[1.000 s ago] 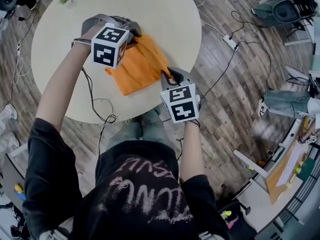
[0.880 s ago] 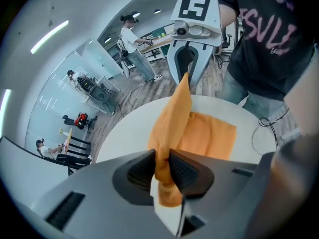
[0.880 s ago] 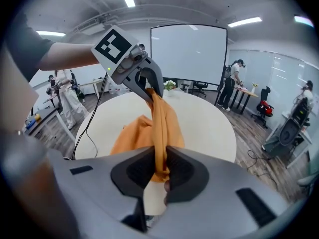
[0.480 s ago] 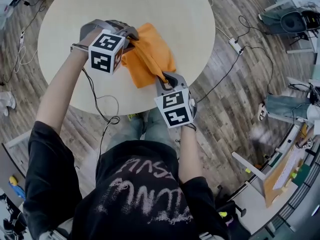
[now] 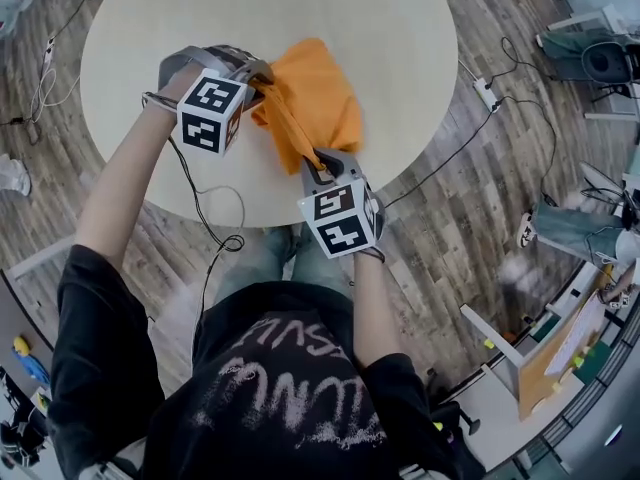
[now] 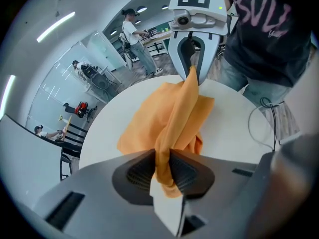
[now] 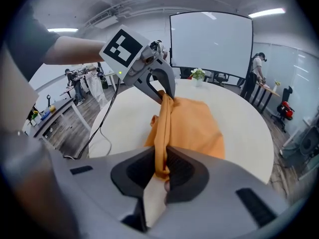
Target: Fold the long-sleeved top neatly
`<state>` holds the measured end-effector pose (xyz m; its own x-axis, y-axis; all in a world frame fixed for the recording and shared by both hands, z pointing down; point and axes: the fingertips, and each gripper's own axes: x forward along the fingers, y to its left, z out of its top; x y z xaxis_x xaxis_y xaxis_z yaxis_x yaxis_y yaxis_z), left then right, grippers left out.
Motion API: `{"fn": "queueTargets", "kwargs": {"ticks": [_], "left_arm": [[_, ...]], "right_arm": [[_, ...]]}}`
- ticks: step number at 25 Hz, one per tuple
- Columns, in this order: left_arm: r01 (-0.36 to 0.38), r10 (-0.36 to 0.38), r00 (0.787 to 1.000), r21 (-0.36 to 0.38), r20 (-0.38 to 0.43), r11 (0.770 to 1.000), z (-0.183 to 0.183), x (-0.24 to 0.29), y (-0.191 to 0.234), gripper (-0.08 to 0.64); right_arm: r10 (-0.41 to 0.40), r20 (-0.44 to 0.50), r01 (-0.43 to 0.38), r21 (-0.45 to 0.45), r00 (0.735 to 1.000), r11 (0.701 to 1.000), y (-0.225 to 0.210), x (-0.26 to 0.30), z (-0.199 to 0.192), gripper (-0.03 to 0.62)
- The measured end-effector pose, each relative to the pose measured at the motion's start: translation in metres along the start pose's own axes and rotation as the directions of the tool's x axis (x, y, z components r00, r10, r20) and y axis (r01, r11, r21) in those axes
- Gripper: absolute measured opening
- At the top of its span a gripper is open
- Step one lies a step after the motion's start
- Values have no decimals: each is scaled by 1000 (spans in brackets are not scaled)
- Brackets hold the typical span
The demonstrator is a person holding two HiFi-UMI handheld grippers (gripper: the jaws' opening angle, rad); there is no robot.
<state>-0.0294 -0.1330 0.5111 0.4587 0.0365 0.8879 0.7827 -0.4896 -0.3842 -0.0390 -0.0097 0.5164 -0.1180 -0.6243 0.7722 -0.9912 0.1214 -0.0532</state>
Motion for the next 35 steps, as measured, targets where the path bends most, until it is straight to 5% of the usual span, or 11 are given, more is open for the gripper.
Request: {"fn": "queueTargets", "kwargs": {"ticks": [18, 24, 35], "left_arm": [[-22, 23, 1000, -74, 10, 997, -33, 23, -40, 196], [-53, 56, 998, -103, 28, 993, -41, 16, -46, 248], [-124, 137, 989, -209, 47, 970, -35, -6, -50, 255]], "right_arm": [[100, -61, -102, -21, 993, 995, 34, 44, -12, 77], [133, -74, -137, -41, 988, 990, 51, 54, -10, 140], [101, -49, -104, -63, 994, 993, 59, 37, -2, 160]]}}
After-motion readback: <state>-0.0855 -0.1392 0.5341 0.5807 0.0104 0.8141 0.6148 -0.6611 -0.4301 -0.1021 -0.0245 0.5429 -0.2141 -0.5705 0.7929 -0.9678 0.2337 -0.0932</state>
